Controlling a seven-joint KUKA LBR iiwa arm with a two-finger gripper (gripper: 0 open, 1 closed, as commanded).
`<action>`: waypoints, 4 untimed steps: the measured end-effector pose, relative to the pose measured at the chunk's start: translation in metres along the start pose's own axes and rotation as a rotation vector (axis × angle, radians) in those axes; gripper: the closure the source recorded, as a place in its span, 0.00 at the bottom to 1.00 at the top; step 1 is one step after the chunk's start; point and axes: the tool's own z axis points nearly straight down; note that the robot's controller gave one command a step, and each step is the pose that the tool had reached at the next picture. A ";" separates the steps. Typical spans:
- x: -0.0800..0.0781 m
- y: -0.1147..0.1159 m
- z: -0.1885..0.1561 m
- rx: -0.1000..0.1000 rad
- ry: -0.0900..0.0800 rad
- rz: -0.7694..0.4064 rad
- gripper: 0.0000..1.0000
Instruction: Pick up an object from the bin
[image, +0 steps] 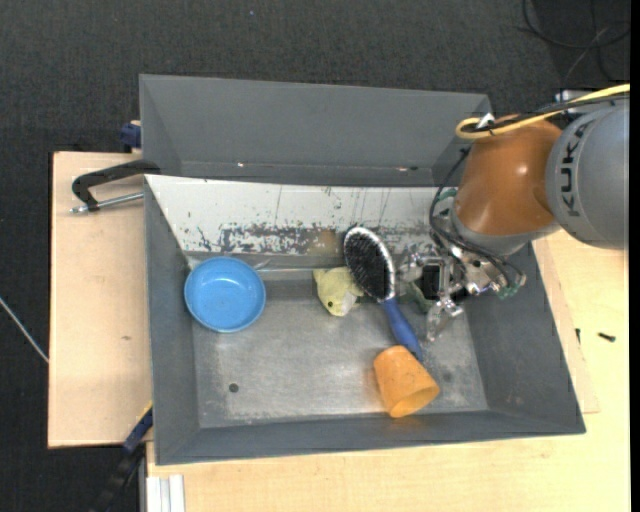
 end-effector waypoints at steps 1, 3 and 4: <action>-0.001 0.001 0.000 0.001 -0.001 -0.004 0.00; -0.010 0.002 -0.006 0.008 -0.032 0.005 1.00; -0.001 0.002 0.000 0.000 0.002 0.003 0.00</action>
Offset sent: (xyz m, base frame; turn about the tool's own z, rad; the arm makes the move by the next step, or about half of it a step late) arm 0.0031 0.0196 -0.0237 -0.0098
